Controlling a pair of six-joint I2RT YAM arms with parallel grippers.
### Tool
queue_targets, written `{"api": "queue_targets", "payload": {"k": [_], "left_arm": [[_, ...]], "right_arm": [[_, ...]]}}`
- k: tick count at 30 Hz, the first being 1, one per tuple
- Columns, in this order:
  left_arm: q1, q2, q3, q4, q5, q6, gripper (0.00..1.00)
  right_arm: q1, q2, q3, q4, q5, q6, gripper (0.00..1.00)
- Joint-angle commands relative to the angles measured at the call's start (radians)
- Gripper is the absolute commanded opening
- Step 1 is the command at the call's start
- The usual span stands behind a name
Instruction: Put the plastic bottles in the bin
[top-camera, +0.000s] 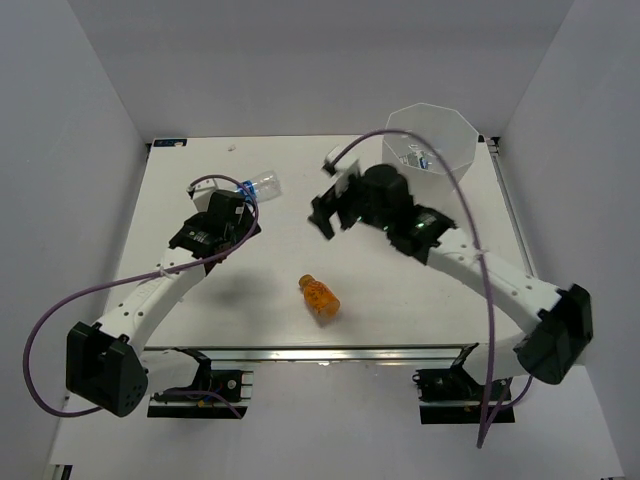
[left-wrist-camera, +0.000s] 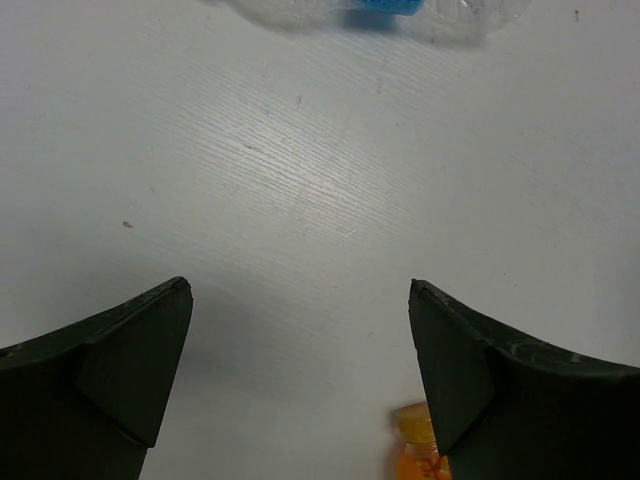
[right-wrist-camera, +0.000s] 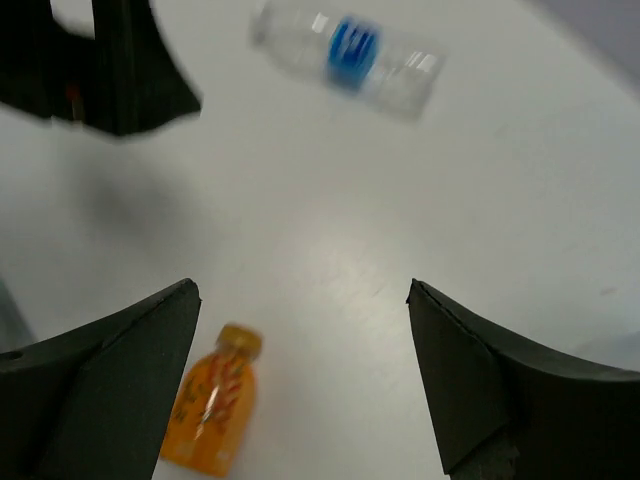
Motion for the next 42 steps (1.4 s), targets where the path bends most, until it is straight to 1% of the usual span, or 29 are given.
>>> {"api": "queue_targets", "payload": {"k": [1,3,4,6,9,11,13,15,17,18,19,20,22,24,25,27,30,31,33,34,35,36,37,38,39,41,42], "left_arm": [[0.004,-0.042,0.026,-0.042,-0.045,-0.008,0.98],[0.004,-0.055,0.015,-0.039,-0.057,-0.006,0.98],[0.004,-0.064,0.014,-0.035,-0.067,-0.005,0.98],[0.004,-0.067,0.032,-0.044,-0.091,-0.012,0.98],[0.005,-0.075,0.049,-0.032,-0.097,-0.011,0.98],[0.004,-0.079,0.052,-0.024,-0.108,-0.013,0.98],[0.005,-0.084,0.051,-0.021,-0.122,-0.025,0.98],[0.007,-0.082,0.049,-0.015,-0.127,-0.025,0.98],[0.007,-0.073,0.054,-0.01,-0.128,-0.032,0.98],[0.007,-0.07,0.058,-0.01,-0.131,-0.037,0.98],[0.007,-0.061,0.063,-0.007,-0.13,-0.037,0.98],[0.007,-0.053,0.073,-0.001,-0.127,-0.031,0.98],[0.007,-0.039,0.089,0.005,-0.127,-0.017,0.98],[0.008,-0.015,0.113,0.022,-0.107,-0.002,0.98],[0.008,-0.007,0.121,0.037,-0.099,0.009,0.98],[0.008,0.007,0.133,0.051,-0.091,0.012,0.98],[0.014,0.019,0.144,0.074,-0.079,0.024,0.98],[0.015,0.02,0.146,0.074,-0.081,0.024,0.98],[0.019,0.019,0.137,0.089,-0.081,0.023,0.98],[0.025,0.019,0.13,0.109,-0.079,0.015,0.98],[0.027,0.016,0.124,0.123,-0.073,0.015,0.98],[0.03,0.016,0.118,0.135,-0.064,0.017,0.98],[0.034,0.016,0.114,0.157,-0.055,0.021,0.98],[0.037,0.019,0.115,0.163,-0.045,0.021,0.98],[0.039,0.02,0.117,0.169,-0.041,0.026,0.98],[0.045,0.036,0.133,0.177,-0.041,0.043,0.98],[0.048,0.042,0.139,0.183,-0.033,0.056,0.98]], "right_arm": [[0.129,0.079,-0.09,-0.04,-0.006,0.105,0.89],[0.18,0.13,-0.135,-0.007,0.054,0.157,0.89],[0.22,0.159,-0.188,0.01,0.069,0.163,0.89],[0.245,0.188,-0.244,0.061,0.126,0.198,0.89],[0.251,0.248,-0.301,0.068,0.207,0.287,0.89],[0.251,0.283,-0.316,0.052,0.223,0.313,0.89],[0.252,0.302,-0.341,0.044,0.208,0.321,0.89],[0.254,0.323,-0.368,0.048,0.175,0.338,0.84],[0.254,0.336,-0.376,0.049,0.165,0.352,0.62],[0.254,0.33,-0.372,0.052,0.175,0.361,0.48],[0.254,0.317,-0.367,0.055,0.192,0.358,0.3],[0.254,0.281,-0.358,0.065,0.241,0.344,0.26],[0.245,0.235,-0.304,0.068,0.299,0.271,0.26],[0.217,0.156,-0.248,0.061,0.321,0.196,0.25],[0.176,0.094,-0.203,0.07,0.321,0.177,0.24],[0.119,0.029,-0.175,0.131,0.303,0.146,0.21],[-0.044,-0.078,-0.128,0.249,0.26,0.091,0.22],[-0.074,-0.078,-0.128,0.263,0.258,0.068,0.24],[-0.129,-0.074,-0.068,0.248,0.272,0.034,0.26],[-0.193,-0.045,-0.039,0.224,0.276,0.03,0.26],[-0.226,-0.027,0.034,0.195,0.273,0.036,0.26],[-0.264,-0.008,0.07,0.167,0.258,0.048,0.26],[-0.333,0.021,0.099,0.126,0.254,0.06,0.26],[-0.361,0.032,0.142,0.104,0.244,0.079,0.27],[-0.402,0.041,0.158,0.093,0.249,0.079,0.34],[-0.425,0.055,0.176,0.065,0.263,0.079,0.39],[-0.442,0.056,0.185,0.055,0.257,0.079,0.5]]}}
